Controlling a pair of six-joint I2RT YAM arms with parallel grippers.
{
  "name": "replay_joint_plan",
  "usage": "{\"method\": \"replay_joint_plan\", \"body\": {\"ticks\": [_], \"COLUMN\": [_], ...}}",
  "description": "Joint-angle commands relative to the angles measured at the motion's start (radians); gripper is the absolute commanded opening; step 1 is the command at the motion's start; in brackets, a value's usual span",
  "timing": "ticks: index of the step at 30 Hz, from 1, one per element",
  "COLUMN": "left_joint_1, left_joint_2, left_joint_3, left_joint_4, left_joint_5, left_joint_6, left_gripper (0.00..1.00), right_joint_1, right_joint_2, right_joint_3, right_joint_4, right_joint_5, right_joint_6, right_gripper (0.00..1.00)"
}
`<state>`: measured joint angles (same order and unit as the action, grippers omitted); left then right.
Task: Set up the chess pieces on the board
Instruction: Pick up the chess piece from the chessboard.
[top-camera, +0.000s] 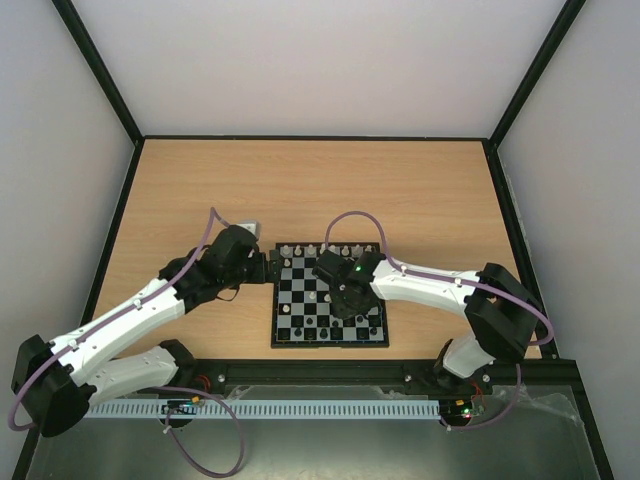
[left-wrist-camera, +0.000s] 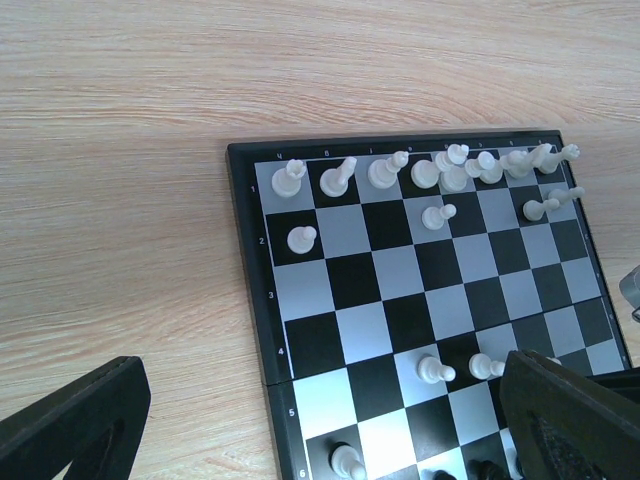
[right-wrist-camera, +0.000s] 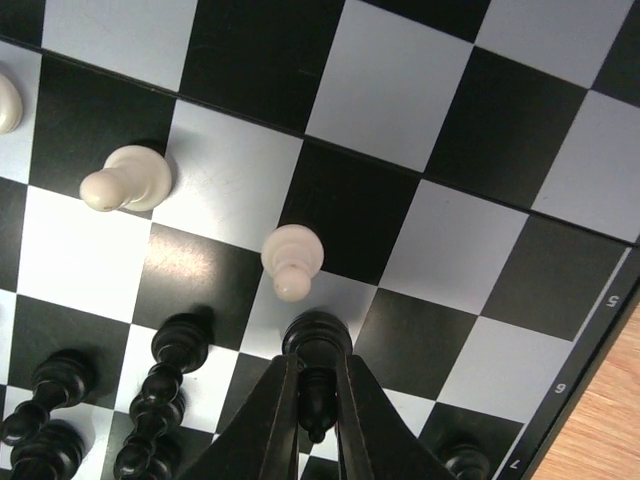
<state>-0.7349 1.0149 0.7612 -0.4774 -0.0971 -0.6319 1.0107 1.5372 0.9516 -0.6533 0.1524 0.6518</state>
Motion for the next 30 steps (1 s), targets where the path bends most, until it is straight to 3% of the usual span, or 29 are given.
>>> {"method": "replay_joint_plan", "body": {"ticks": [1,30], "left_joint_1": [-0.004,-0.004], "left_joint_2": [0.011,-0.002], "left_joint_3": [-0.002,-0.002], "left_joint_4": [0.019,0.026], "left_joint_5": [0.008,-0.015], "left_joint_6": [0.020,0.014], "left_gripper": [0.99,0.99], "right_joint_1": [0.001,-0.024], "right_joint_2": [-0.028,-0.179], "right_joint_3": [0.018,0.106], "right_joint_4": [-0.072,-0.193], "right_joint_5": [0.051,0.082], "right_joint_6": [0.006,-0.043], "right_gripper": [0.09,0.07]}}
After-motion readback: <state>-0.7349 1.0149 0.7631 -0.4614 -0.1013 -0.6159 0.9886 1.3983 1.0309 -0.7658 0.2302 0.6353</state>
